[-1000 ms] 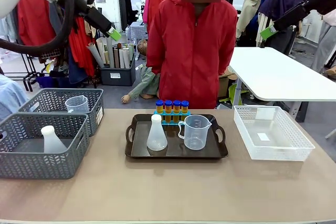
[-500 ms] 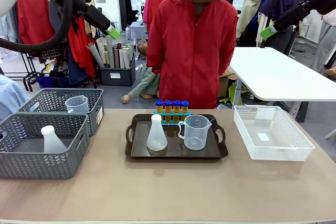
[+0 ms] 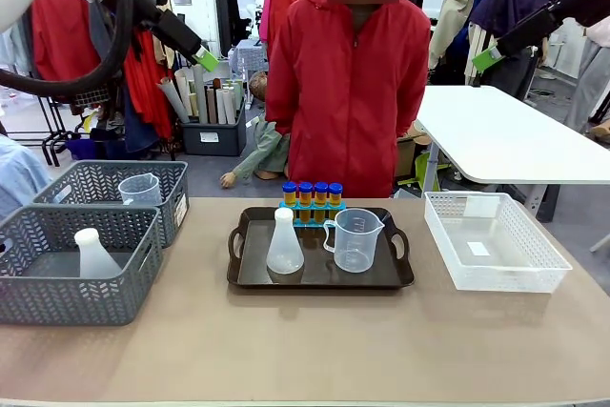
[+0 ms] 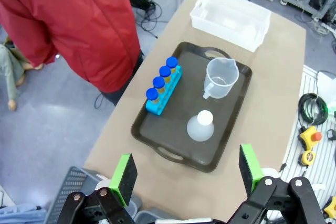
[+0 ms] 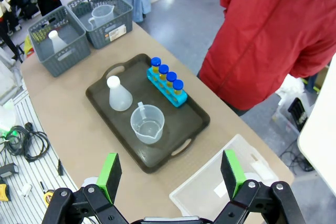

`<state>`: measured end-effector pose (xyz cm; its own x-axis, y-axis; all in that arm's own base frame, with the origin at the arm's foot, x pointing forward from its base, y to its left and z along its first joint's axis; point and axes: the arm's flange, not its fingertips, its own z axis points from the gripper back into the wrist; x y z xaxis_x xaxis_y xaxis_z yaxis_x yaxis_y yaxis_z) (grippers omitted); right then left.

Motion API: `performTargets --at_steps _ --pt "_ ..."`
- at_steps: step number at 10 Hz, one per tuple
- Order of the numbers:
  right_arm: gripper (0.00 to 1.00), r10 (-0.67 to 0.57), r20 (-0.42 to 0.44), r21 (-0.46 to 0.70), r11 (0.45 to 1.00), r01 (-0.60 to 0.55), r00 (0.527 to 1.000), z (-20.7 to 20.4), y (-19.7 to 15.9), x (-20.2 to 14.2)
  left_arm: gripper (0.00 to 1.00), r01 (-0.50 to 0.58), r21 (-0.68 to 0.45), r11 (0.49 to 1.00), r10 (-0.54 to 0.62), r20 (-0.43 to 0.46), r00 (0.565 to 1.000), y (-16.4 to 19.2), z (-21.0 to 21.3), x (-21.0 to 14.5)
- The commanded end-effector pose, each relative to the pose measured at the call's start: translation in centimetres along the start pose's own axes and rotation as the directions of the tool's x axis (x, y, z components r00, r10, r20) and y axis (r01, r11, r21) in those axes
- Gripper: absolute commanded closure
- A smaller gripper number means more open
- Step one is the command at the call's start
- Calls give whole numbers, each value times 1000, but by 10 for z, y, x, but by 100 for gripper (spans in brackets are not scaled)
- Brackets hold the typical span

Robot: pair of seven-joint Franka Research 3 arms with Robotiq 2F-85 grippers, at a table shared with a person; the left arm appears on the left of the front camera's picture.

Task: Prepare the laboratory tools.
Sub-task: Pick up one Small flask and place it on the Handle tray.

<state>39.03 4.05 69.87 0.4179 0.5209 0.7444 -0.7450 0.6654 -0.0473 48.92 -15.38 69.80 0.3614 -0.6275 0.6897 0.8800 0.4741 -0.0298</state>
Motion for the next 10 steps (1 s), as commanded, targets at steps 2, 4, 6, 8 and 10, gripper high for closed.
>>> performTargets --at_steps 2,4,6,8,10 --pt "0 3 10 10 1000 -3 1000 1 -1 1 0 -1 -1 1000 1 2 1000 0 1 -1" --pt "0 3 10 10 1000 -3 1000 1 -1 1 0 -1 -1 1000 1 2 1000 0 1 -1" --pt "0 3 10 10 1000 -3 1000 1 -1 1 0 -1 -1 1000 1 2 1000 0 1 -1" --pt "0 3 10 10 1000 -3 1000 1 -1 1 0 -1 -1 1000 1 2 1000 0 1 -1" --pt "0 3 10 10 1000 -3 1000 1 -1 1 0 -1 -1 1000 1 2 1000 0 1 -1"
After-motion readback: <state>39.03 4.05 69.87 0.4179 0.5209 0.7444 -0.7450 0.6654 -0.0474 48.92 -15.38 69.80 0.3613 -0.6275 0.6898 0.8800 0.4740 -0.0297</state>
